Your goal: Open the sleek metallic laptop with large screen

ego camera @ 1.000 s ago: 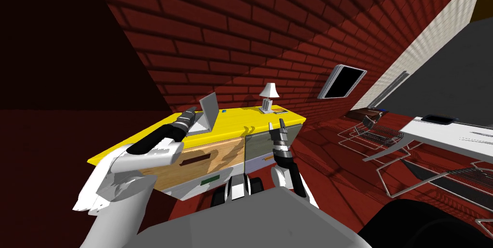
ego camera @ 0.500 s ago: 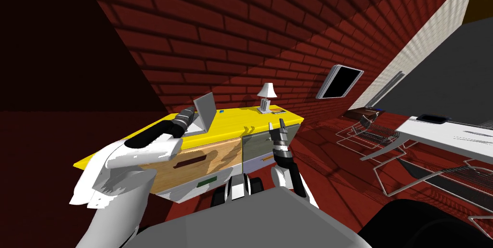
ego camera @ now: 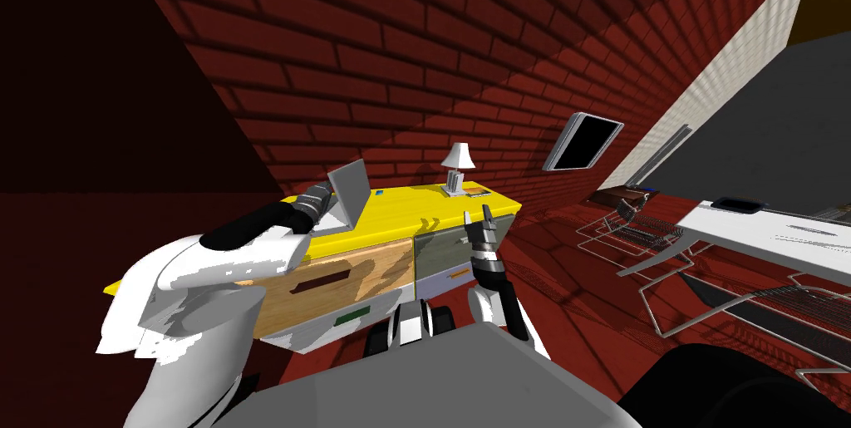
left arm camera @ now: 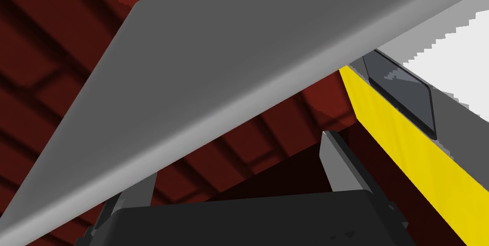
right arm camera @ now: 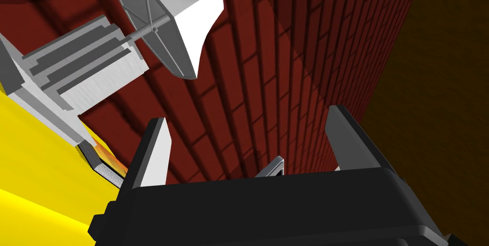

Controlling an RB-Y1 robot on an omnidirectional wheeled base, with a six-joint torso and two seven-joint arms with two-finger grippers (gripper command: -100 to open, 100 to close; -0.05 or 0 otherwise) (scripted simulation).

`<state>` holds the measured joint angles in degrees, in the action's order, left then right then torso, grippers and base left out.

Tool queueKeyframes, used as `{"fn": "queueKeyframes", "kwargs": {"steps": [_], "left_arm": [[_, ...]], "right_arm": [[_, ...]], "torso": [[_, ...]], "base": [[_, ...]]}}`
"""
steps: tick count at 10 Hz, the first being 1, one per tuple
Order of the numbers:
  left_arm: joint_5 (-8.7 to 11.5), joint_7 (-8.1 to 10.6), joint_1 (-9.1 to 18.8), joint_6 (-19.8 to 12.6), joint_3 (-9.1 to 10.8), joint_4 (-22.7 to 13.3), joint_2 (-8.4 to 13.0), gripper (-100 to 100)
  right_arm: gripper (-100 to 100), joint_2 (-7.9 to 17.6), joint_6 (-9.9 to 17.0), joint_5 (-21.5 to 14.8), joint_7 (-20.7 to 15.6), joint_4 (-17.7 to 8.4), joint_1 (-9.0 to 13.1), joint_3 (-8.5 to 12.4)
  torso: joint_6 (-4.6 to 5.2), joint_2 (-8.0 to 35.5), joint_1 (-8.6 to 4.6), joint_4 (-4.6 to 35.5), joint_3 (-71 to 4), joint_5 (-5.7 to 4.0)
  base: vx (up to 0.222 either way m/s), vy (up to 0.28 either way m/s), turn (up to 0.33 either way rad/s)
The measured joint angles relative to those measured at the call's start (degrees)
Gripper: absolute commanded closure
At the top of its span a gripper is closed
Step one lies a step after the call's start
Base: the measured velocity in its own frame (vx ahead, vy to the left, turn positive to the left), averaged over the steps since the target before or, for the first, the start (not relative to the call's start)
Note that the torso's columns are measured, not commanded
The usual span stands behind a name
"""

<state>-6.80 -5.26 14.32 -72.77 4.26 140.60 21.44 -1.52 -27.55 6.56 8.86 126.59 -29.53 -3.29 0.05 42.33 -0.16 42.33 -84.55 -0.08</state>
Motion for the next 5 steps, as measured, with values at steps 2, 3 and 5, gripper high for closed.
{"fn": "queueKeyframes", "kwargs": {"steps": [2, 3, 5], "left_arm": [[0.1, -0.17, 1.1, -2.9, 0.22, 1.0, 0.8, -100], [0.1, -0.28, 1.8, -4.6, 0.34, 2.1, 1.5, -100], [0.1, -0.50, 3.2, -7.8, 0.61, 4.7, 2.8, -100]], "right_arm": [[0, 0.0, 0.0, 0.0, 0.0, 0.0, 0.0, 0.0], [0, 0.0, 0.0, 0.0, 0.0, 0.0, 0.0, 0.0], [0, 0.0, 0.0, 0.0, 0.0, 0.0, 0.0, 0.0]], "torso": [[0.00, 0.0, 0.04, 0.0, 0.0, 0.01], [-0.01, 0.0, 0.04, 0.0, 0.0, 0.01], [-0.01, 0.0, 0.04, 0.0, 0.0, 0.02]], "base": [[0.013, -0.045, -0.022], [0.015, -0.055, -0.019], [0.006, -0.048, -0.011]]}}
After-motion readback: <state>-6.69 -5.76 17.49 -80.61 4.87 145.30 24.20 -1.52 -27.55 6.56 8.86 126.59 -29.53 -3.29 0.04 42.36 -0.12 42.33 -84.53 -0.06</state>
